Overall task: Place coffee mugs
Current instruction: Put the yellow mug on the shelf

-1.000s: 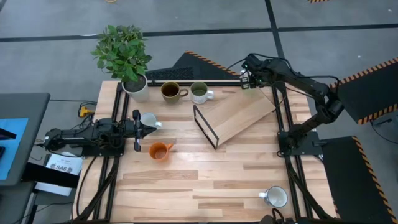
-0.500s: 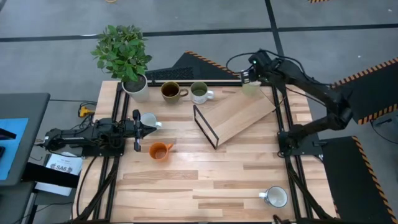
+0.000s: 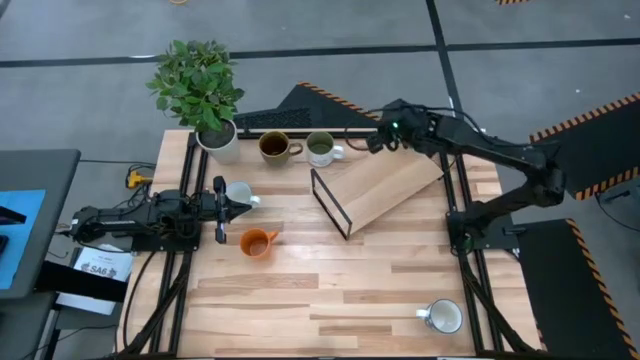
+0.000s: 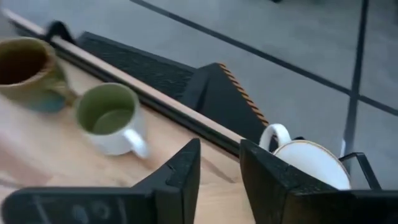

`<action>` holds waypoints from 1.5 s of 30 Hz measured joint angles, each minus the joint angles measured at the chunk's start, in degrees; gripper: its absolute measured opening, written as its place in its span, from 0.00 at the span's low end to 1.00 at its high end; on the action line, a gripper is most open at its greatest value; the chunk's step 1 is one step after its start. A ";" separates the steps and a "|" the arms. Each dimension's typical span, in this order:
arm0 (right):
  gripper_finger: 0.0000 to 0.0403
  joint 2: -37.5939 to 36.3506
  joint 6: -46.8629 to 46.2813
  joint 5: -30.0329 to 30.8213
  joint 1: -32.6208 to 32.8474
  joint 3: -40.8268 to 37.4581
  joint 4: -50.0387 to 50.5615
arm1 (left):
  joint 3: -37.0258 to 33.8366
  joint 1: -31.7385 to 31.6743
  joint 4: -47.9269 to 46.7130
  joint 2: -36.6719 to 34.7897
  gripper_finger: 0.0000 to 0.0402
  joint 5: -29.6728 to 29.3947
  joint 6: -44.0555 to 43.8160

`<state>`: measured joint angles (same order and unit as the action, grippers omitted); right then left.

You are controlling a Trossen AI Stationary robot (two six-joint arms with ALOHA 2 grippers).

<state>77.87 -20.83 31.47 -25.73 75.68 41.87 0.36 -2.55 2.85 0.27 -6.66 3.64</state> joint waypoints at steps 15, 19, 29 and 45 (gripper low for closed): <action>0.04 19.55 6.13 -2.98 -19.68 12.72 0.85 | 0.02 -0.01 0.02 0.00 0.00 0.00 0.00; 0.04 24.29 6.33 -3.05 -21.67 17.11 6.00 | 0.01 -0.01 0.01 0.00 0.00 0.02 -0.01; 0.04 29.40 6.35 -3.18 -22.56 18.01 8.59 | 0.02 -0.01 0.02 -0.01 0.00 0.02 0.00; 0.04 28.69 7.24 -2.94 -22.06 18.01 16.23 | 0.01 -0.01 0.01 -0.01 0.00 0.02 0.00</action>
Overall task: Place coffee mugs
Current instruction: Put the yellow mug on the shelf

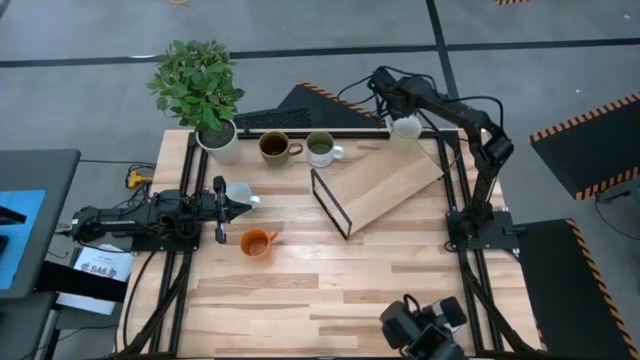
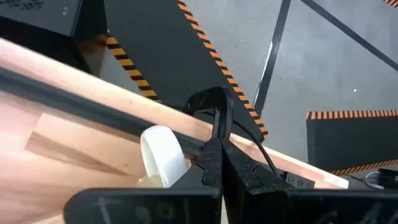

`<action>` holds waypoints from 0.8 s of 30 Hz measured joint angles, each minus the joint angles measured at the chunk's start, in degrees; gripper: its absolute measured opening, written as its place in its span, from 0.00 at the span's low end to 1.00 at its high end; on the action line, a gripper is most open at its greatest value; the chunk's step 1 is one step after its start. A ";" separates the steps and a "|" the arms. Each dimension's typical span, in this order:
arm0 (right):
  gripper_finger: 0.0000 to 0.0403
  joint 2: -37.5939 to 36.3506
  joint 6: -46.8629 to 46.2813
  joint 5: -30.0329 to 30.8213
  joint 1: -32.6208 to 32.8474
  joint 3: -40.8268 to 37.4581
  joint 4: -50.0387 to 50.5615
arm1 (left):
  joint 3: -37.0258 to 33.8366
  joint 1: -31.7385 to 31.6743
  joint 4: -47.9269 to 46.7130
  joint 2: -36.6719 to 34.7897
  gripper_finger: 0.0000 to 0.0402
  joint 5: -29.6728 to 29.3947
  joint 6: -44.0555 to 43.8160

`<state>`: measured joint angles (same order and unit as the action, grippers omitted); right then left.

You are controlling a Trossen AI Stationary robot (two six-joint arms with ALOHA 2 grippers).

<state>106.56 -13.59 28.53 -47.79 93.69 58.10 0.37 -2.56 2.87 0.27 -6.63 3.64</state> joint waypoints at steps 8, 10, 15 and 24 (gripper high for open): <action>0.04 -0.02 0.16 0.33 0.15 0.11 4.41 | -0.01 0.00 0.00 0.00 0.00 0.00 0.00; 0.04 -0.02 0.16 0.39 0.34 0.11 5.25 | -0.01 0.00 -0.01 -0.01 0.00 0.00 0.00; 0.04 -0.02 0.47 -0.03 1.57 -0.02 6.21 | -0.01 0.00 -0.01 0.00 0.00 0.00 0.00; 0.04 -1.41 0.62 0.49 3.21 -0.11 6.34 | 0.00 0.02 0.01 0.01 0.00 -0.01 -0.01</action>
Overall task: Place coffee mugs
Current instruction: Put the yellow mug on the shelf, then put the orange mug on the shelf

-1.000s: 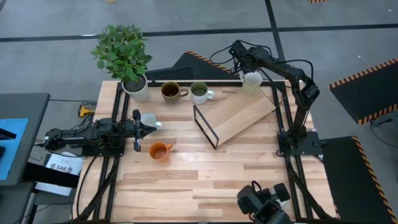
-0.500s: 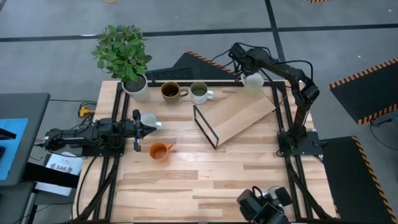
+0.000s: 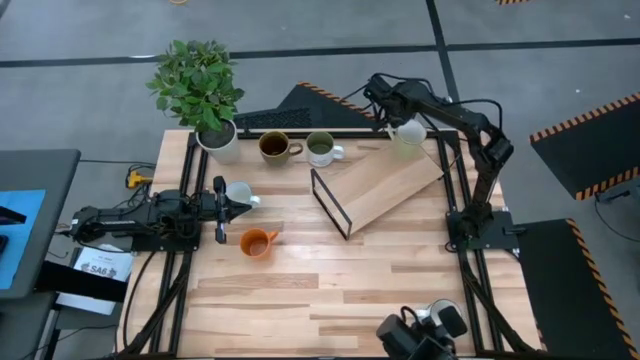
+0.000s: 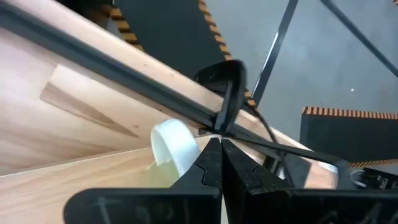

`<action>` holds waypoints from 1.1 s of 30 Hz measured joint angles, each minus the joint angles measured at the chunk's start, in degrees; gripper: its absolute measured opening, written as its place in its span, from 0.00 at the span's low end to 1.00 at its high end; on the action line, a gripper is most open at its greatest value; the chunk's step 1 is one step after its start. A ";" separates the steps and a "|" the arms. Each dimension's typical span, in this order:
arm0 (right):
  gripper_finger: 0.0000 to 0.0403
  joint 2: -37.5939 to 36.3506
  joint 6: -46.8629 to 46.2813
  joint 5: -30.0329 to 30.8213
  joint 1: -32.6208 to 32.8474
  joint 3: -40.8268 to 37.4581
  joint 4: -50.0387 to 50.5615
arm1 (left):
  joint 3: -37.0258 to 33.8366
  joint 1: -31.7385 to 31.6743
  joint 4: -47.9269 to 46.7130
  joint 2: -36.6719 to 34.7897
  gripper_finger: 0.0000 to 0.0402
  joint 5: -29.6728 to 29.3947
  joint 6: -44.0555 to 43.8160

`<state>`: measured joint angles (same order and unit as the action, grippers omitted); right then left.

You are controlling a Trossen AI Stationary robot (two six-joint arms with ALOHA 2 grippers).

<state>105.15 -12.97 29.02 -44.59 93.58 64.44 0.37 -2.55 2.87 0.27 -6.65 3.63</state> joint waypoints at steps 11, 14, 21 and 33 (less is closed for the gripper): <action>0.07 -17.38 -0.21 -7.53 4.32 -2.12 -10.09 | 0.00 0.00 0.00 -0.01 0.00 0.00 0.00; 0.09 -22.60 -0.07 -13.65 7.95 -6.39 -13.50 | -0.01 0.00 0.00 0.00 0.00 0.01 0.01; 0.10 -33.57 -1.89 -15.70 20.73 -21.19 -24.33 | 0.00 0.00 0.00 0.00 0.00 0.01 -0.01; 0.10 -46.62 -6.78 -11.07 40.23 -37.71 -35.13 | -0.01 -0.02 -0.02 0.00 0.00 0.01 0.00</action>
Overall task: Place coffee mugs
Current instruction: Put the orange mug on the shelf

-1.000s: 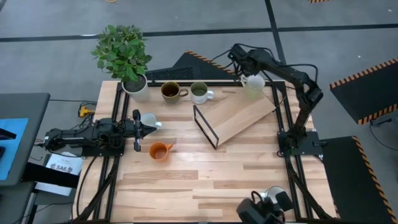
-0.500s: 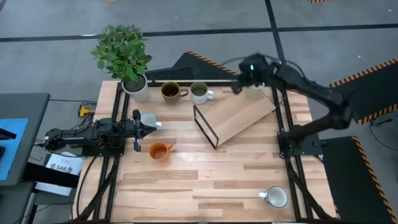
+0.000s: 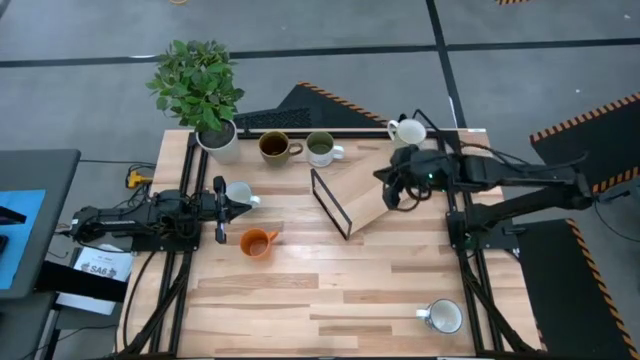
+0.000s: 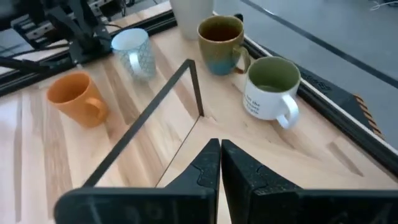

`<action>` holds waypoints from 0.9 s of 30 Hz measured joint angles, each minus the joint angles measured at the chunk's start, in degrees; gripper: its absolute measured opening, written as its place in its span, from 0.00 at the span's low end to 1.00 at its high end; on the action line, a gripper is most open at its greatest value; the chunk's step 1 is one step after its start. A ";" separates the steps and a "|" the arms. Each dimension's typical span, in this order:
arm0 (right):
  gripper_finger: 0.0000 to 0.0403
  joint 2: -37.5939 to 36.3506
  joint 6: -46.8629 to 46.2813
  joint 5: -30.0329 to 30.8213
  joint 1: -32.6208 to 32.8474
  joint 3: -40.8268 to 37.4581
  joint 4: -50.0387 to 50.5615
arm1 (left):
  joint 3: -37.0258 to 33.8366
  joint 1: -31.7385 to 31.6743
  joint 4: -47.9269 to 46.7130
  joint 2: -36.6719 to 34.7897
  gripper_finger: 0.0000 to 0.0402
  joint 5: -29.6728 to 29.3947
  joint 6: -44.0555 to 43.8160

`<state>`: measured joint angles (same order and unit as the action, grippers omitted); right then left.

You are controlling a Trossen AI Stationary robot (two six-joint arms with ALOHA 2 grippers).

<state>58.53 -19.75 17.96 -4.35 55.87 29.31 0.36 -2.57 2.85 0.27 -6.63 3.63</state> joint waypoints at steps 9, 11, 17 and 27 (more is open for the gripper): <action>0.11 0.59 0.33 0.01 3.35 -7.42 -9.79 | 0.01 0.02 0.01 -0.01 0.00 -0.02 0.01; 0.11 1.77 1.89 0.02 3.05 -7.40 -10.93 | 0.00 0.02 0.01 -0.02 0.00 -0.01 -0.01; 0.11 4.54 2.21 0.05 0.96 -7.40 -18.71 | 0.00 0.01 0.02 -0.01 0.00 -0.02 0.00; 0.11 2.21 2.21 -5.22 4.79 -7.29 -16.43 | 0.00 0.00 0.00 -0.02 0.00 -0.02 -0.01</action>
<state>60.75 -17.54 12.74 0.44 48.57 12.88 0.36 -2.57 2.86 0.26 -6.66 3.62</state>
